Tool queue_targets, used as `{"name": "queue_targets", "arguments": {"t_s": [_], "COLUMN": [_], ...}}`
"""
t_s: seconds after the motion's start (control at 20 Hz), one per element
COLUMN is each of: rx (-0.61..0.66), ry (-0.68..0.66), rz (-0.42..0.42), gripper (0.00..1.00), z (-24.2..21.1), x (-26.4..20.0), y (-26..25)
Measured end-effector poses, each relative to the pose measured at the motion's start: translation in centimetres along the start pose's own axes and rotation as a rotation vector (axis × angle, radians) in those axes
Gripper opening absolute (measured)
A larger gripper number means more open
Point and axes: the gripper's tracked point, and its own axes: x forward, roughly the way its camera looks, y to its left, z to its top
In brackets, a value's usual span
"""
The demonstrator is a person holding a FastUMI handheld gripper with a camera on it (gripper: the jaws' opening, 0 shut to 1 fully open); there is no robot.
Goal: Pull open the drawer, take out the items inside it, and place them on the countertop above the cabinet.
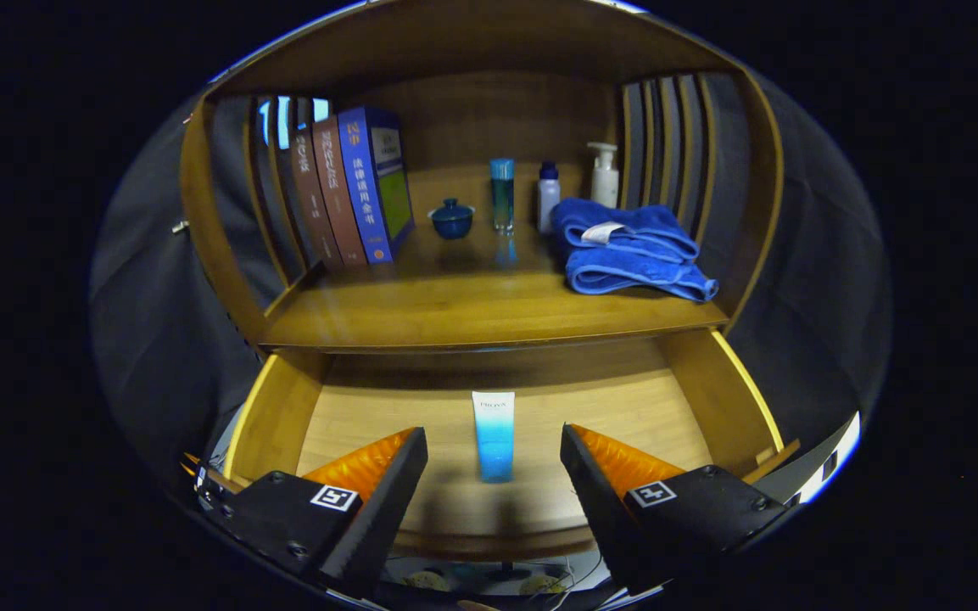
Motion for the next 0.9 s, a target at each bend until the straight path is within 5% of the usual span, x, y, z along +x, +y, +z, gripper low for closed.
{"name": "queue_targets", "arguments": {"t_s": [0.5,0.85,0.9], "rx": [0.003,-0.011,-0.021], "ry": [0.400,0.534,0.551], "rz": [-0.049,-0.053,-0.050], "gripper": [1.00,1.00,0.94], "z": [-5.8,-8.2,-8.4], "x": [8.0,9.8,9.9], "y": [-1.0,-1.1,-1.0]}}
